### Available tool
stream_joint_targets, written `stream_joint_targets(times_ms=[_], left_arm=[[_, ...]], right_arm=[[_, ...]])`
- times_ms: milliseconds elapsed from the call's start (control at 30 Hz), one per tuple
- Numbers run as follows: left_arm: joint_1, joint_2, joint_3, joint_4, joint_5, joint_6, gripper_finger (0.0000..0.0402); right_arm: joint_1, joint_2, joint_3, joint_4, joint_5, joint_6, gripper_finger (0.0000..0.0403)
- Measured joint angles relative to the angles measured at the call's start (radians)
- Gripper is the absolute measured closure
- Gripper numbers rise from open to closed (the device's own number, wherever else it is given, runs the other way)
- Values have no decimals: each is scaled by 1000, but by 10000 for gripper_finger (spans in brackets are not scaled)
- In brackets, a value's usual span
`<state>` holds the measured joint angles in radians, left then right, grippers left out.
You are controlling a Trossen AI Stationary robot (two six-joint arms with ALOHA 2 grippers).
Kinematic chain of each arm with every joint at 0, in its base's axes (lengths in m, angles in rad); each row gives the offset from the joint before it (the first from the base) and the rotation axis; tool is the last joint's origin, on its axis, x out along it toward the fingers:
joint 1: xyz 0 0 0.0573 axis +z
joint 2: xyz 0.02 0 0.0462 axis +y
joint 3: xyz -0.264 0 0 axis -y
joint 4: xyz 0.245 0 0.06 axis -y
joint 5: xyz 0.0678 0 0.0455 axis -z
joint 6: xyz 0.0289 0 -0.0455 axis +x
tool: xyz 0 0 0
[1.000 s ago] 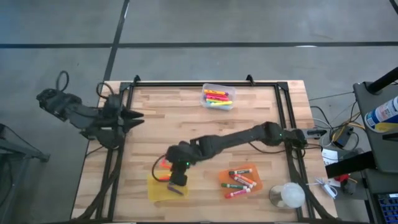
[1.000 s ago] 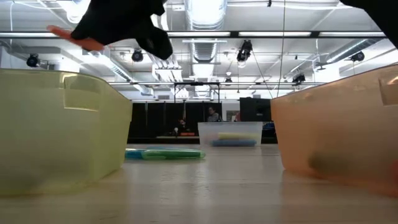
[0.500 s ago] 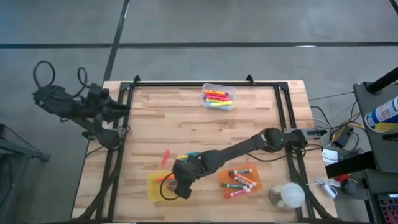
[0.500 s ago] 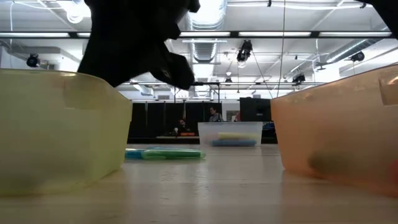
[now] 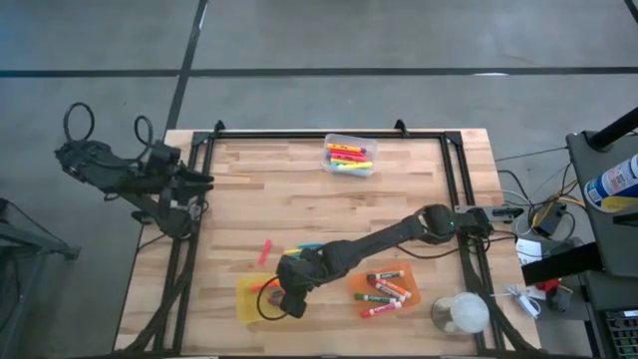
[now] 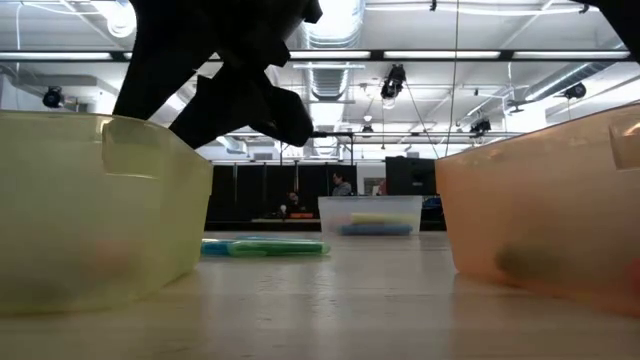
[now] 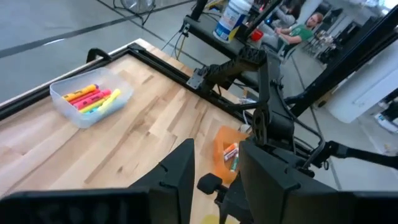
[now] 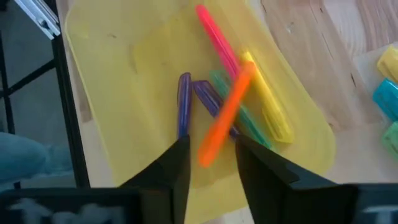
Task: Pick & Place Markers
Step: Put the pink pen into the yellow bin
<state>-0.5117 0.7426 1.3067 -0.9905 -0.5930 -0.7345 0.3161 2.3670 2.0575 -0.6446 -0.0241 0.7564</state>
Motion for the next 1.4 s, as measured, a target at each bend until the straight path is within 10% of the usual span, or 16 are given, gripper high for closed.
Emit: stream_joint_targets(times_ms=[567, 900, 1400], left_arm=[[0, 2, -3, 0, 3, -11, 282], [0, 83, -13, -172, 113, -322, 282], [20, 236, -377, -87, 220, -621, 282]], right_arm=[[-90, -103, 62, -62, 16, -118, 278], [-144, -147, 76, -174, 25, -36, 278], [-137, -328, 76, -591, 65, 78, 298]])
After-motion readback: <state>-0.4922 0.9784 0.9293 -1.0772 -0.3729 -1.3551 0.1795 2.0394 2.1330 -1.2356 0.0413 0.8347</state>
